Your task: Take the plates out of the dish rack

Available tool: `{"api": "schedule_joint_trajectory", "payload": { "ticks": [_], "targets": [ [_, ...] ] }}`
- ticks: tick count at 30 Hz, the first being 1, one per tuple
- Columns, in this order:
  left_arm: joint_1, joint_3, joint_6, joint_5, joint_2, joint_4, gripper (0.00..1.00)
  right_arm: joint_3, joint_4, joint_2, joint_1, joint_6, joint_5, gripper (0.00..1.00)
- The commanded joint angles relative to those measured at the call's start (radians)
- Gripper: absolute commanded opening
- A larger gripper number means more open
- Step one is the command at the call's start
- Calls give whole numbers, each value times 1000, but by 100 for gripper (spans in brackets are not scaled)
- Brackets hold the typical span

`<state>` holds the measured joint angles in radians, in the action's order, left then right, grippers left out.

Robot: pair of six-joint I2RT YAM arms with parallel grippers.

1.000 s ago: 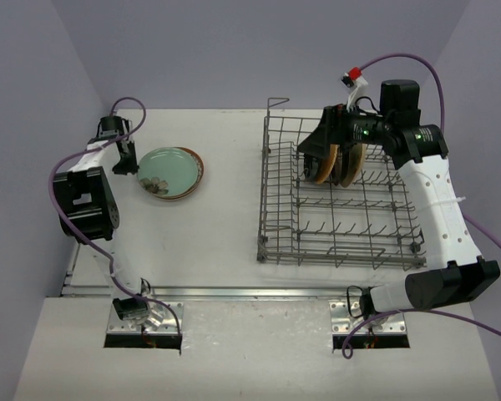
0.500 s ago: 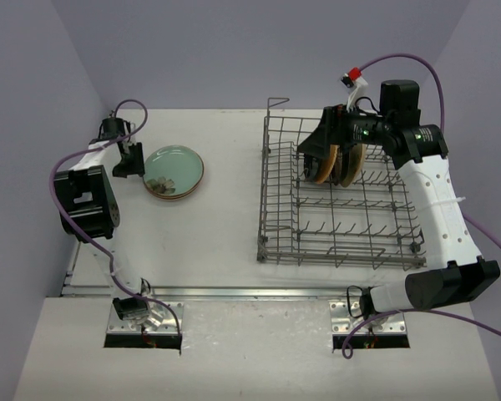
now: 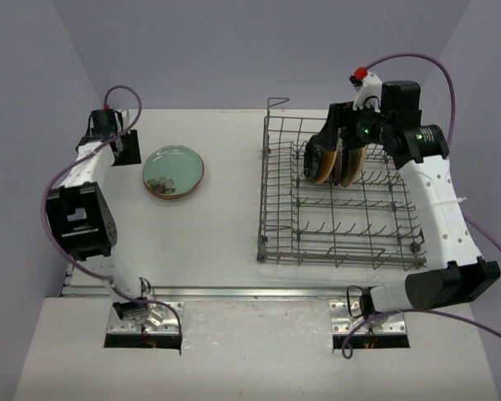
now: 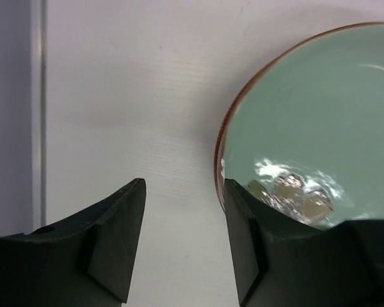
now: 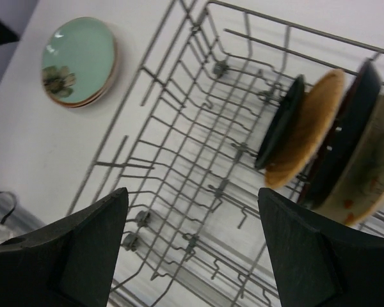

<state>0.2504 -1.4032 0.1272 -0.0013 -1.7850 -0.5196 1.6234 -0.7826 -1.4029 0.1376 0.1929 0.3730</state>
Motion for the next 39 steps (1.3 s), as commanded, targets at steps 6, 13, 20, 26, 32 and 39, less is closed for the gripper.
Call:
{"api": "schedule_joint_trajectory", "payload": {
  "ticks": [6,13,20,26,32,39],
  "targets": [
    [-237,84,55,-1,458,169,53,-77,100,0,-54,-42,-504,68],
    [-339,127,60,-77,500,170,54,-18,128,-132,-73,-73,-641,64],
    [-343,131,71,-80,521,164,55,18,158,-249,-97,-98,-662,60],
    [-349,154,75,-88,536,165,56,1,160,-339,-181,-77,-583,56],
    [-350,160,76,-87,529,175,56,-56,160,-378,-231,-25,-431,53],
    [-350,158,83,-95,520,176,56,-82,146,-408,-236,16,-290,44]
  ]
}}
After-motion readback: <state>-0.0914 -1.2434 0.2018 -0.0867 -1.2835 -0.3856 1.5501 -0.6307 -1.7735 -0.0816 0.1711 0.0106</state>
